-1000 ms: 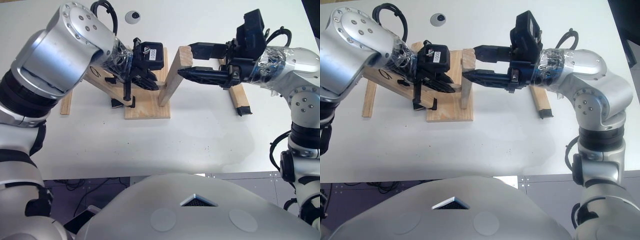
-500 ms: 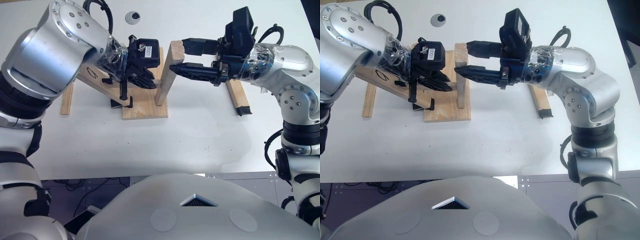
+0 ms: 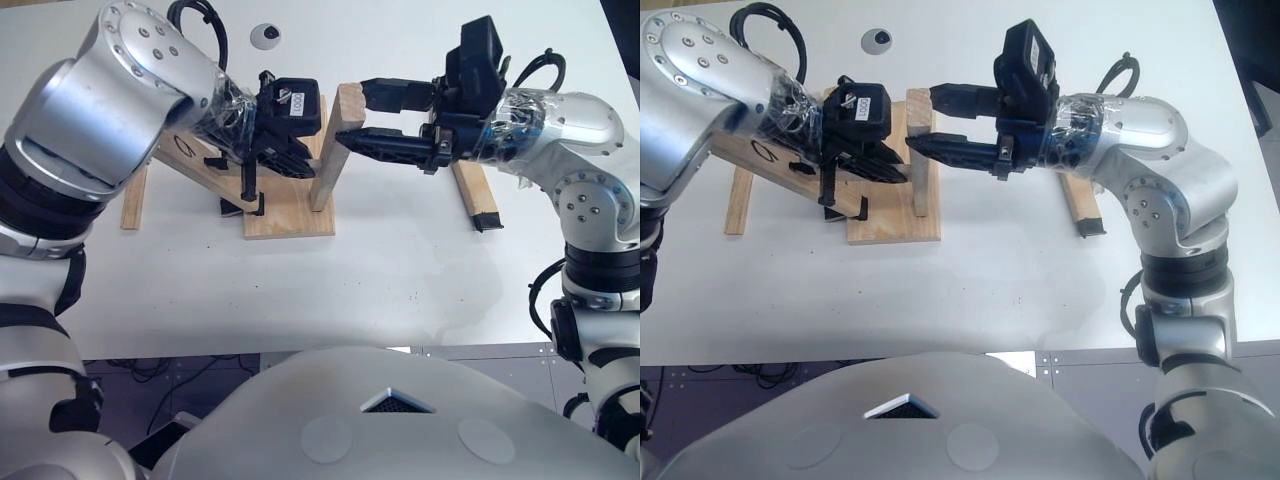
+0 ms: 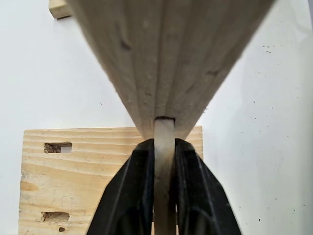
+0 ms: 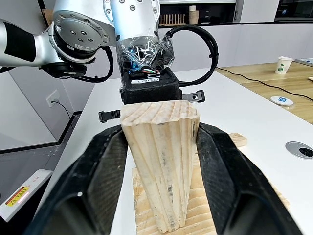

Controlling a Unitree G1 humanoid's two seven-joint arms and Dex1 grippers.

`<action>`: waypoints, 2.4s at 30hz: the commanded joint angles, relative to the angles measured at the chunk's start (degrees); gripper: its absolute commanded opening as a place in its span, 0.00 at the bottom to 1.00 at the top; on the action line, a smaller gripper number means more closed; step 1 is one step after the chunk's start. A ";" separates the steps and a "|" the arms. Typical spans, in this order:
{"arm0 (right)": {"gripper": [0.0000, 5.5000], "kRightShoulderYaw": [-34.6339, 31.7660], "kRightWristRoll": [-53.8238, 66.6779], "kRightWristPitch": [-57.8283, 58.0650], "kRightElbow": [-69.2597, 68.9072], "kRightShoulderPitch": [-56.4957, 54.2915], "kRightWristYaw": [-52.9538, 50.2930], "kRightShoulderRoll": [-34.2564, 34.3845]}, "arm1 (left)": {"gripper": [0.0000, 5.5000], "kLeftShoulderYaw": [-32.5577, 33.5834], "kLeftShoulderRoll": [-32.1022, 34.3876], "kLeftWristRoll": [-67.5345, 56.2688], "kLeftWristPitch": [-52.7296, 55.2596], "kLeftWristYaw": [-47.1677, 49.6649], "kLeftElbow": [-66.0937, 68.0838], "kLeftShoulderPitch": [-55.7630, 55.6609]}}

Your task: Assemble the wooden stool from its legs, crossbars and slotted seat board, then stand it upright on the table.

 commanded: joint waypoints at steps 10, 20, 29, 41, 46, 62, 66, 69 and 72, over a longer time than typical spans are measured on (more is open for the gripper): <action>0.39 3.99 -1.83 1.50 0.16 1.38 0.53 0.94 | 0.21 4.57 -1.18 -2.12 0.56 0.95 -1.41 -0.56; 0.39 2.98 -1.75 1.17 0.47 0.96 1.06 -0.22 | 0.45 13.14 2.38 -7.29 2.34 -0.18 -5.64 -2.03; 0.39 3.22 -1.87 1.15 0.39 1.19 0.80 -0.06 | 0.72 24.59 4.77 -12.15 3.30 2.94 -5.64 -3.06; 0.39 2.14 -1.02 1.55 -1.70 3.27 -0.71 -0.33 | 0.75 59.05 5.59 -13.09 -17.24 6.66 13.48 16.85; 0.39 0.96 -1.19 1.39 -1.46 3.48 -0.64 -0.94 | 0.75 61.89 9.49 -5.25 -34.89 -2.91 24.86 39.24; 0.39 1.83 -3.10 0.26 1.88 0.78 2.17 -0.82 | 0.75 57.46 1.01 -16.74 -43.77 -3.58 13.67 52.24; 0.39 2.08 -3.49 0.00 2.38 0.40 2.45 -0.50 | 0.75 57.60 1.43 -20.06 -40.07 -2.80 11.04 51.79; 0.39 2.15 -3.63 -0.05 2.54 0.24 2.49 -0.38 | 0.75 57.50 2.14 -20.71 -38.81 -3.00 9.96 52.26; 0.39 2.21 -3.74 -0.13 2.71 0.12 2.47 -0.35 | 0.75 57.88 2.39 -20.84 -39.00 -3.72 10.92 52.14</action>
